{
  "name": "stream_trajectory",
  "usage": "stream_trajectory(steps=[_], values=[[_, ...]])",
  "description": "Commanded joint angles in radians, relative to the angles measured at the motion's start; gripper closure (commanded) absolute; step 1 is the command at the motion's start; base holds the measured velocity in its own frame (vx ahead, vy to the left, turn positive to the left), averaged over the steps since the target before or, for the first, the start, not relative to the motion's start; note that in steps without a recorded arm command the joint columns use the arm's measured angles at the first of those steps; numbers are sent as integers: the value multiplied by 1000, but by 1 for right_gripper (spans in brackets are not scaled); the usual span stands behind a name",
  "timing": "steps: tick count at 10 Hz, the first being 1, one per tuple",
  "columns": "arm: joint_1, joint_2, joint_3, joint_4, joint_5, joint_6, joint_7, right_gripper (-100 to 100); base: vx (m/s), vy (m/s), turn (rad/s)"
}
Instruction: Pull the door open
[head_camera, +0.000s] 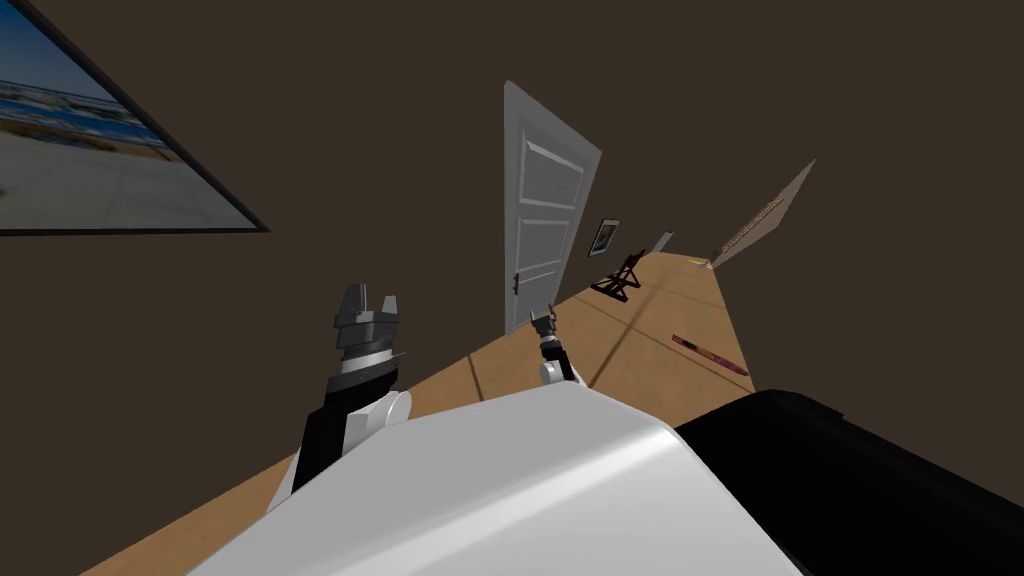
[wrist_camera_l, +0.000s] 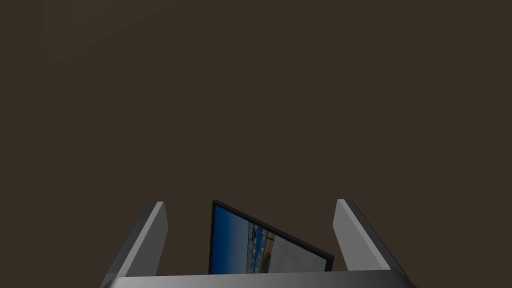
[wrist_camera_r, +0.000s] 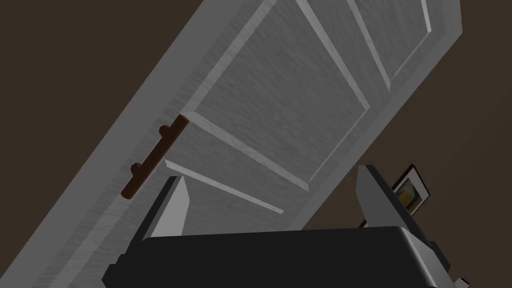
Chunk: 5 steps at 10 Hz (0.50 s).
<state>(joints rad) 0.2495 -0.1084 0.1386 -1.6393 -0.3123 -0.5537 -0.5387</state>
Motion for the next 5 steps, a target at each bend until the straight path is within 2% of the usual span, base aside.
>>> stream_trajectory(steps=[1, 5], values=[[-14, -5, 3, 34, -13, -8, -33, -100, 73, -80, 135], [-44, -16, 15, 120, -43, -33, -109, -100, 73, -77, 141]])
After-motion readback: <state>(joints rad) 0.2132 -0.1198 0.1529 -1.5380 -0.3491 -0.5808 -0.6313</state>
